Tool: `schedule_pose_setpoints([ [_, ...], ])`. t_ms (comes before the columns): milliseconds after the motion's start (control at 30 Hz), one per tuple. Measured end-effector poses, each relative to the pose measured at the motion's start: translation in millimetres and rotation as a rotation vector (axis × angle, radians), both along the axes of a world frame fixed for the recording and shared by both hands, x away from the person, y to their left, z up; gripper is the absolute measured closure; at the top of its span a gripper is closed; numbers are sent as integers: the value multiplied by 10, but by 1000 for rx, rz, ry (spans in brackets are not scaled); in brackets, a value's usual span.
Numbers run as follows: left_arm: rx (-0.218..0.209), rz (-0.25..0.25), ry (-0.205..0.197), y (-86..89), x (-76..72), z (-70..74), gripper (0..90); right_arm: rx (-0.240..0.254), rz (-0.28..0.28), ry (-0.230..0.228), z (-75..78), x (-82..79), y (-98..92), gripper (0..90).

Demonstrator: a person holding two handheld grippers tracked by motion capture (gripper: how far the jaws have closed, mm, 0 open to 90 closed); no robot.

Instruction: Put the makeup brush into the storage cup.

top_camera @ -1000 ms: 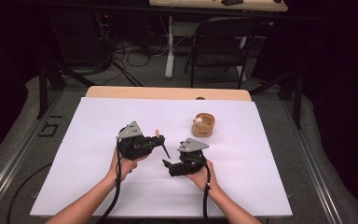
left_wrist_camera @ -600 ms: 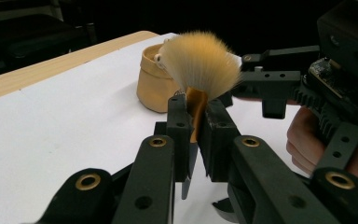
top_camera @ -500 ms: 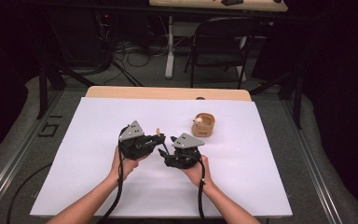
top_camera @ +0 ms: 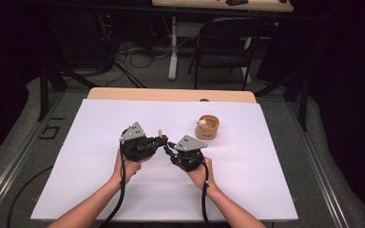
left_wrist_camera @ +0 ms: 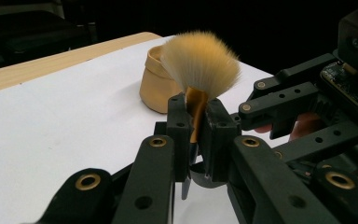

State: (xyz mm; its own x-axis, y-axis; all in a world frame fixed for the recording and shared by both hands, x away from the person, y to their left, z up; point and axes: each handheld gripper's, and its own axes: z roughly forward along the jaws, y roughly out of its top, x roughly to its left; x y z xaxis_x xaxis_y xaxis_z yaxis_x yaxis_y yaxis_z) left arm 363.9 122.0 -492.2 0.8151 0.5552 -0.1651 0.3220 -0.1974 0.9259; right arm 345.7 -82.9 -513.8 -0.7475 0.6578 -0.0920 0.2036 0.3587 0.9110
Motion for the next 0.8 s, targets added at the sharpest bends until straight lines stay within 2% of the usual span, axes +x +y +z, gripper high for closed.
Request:
schedule_pose_setpoints([
  [67, -25, -9, 6, 8, 3, -4, 831, -7, 4, -7, -3, -10, 9, 793],
  [100, -22, -4, 2, 4, 1, -6, 831, -10, 4, -13, -6, -13, 11, 818],
  [267, -19, -14, -1, 7, 1, -7, 830, -15, 7, -21, -11, -15, 11, 831],
  [333, -39, -20, -7, 24, 6, -9, 823, -13, 7, -31, -6, -23, 12, 833],
  [400, -45, -14, -8, 46, 23, -8, 769, -18, 9, -38, 11, -34, 7, 834],
  [533, -47, 7, 17, 94, 64, -19, 558, -19, 6, -44, 25, -42, -6, 834],
  [600, -30, 25, 26, 115, 68, -13, 473, -18, 2, -40, 19, -33, -11, 834],
  [700, -1, 46, 12, 152, 58, 1, 374, -22, 0, -35, 18, -27, -26, 834],
  [800, 26, 58, 2, 205, 52, 7, 315, -21, -10, -32, 29, -22, -60, 834],
])
